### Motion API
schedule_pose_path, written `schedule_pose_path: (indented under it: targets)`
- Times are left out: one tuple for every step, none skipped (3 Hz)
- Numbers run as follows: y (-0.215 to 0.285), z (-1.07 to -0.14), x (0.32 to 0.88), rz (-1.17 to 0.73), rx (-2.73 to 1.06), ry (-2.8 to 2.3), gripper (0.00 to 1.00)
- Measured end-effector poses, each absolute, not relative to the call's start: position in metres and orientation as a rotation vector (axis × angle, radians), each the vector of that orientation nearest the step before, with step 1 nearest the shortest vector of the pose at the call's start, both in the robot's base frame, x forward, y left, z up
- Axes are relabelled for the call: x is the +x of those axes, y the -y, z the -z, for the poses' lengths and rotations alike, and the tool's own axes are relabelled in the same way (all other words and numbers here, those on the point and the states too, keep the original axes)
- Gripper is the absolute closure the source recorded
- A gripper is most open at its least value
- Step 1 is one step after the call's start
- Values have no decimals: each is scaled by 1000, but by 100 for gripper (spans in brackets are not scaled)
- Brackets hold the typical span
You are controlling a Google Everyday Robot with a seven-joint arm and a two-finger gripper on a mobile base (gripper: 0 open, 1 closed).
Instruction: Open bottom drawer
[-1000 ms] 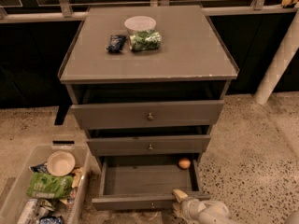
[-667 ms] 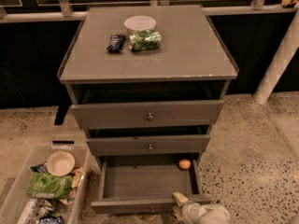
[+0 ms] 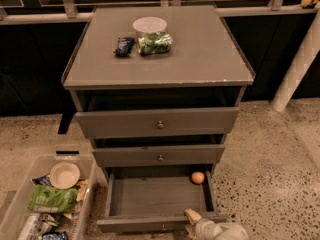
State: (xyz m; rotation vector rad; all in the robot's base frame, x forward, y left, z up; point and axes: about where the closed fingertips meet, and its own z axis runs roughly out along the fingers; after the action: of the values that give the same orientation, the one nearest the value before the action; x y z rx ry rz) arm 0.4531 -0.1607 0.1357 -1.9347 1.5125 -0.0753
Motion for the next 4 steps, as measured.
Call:
schedule_pose_path:
  targets:
    - [161, -141, 453, 75, -1935, -1512, 100]
    - [160, -137, 440, 69, -1945, -1499, 100]
    - [160, -141, 440, 69, -1945, -1499, 100]
    - [160, -136, 427, 63, -1954, -1486, 100]
